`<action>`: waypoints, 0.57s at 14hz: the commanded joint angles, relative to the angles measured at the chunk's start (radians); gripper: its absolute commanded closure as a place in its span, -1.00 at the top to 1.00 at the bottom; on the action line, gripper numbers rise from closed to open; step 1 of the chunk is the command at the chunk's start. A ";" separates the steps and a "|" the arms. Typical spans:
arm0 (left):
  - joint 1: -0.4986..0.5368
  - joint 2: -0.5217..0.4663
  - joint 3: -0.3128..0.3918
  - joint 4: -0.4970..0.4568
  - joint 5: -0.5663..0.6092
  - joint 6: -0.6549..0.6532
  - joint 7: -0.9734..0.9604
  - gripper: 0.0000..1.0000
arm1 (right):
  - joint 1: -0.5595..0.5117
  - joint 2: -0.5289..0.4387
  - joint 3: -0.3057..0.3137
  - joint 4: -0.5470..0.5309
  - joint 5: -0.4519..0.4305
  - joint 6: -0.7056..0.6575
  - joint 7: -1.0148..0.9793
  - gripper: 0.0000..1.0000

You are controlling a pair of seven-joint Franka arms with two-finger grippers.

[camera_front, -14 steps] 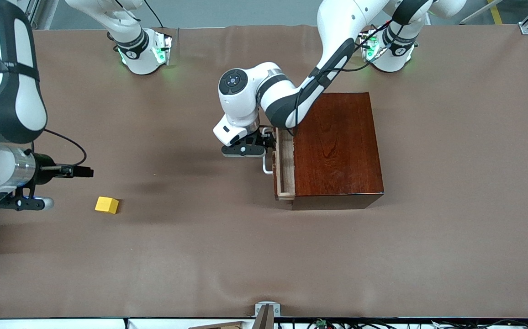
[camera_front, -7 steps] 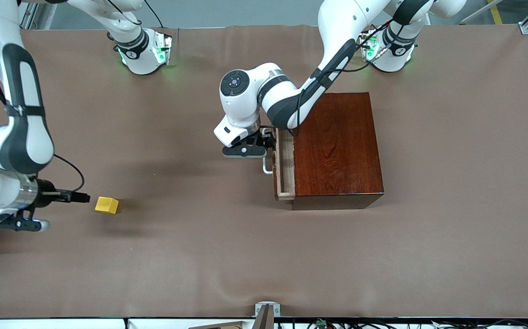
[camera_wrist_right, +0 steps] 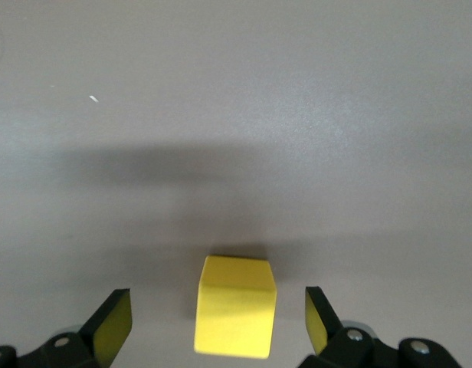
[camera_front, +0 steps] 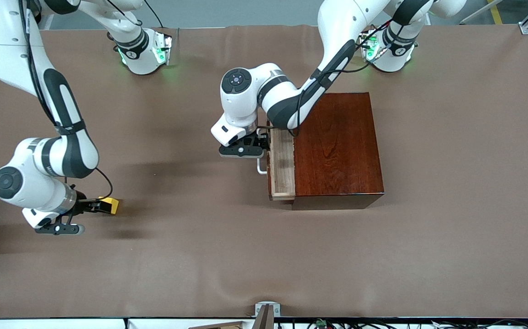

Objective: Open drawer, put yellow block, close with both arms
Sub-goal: 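Grasp the yellow cube with the right gripper while the left gripper withdraws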

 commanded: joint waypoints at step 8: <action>-0.022 0.049 -0.021 0.075 -0.050 0.232 0.018 1.00 | -0.002 -0.001 -0.001 -0.095 -0.027 0.086 0.173 1.00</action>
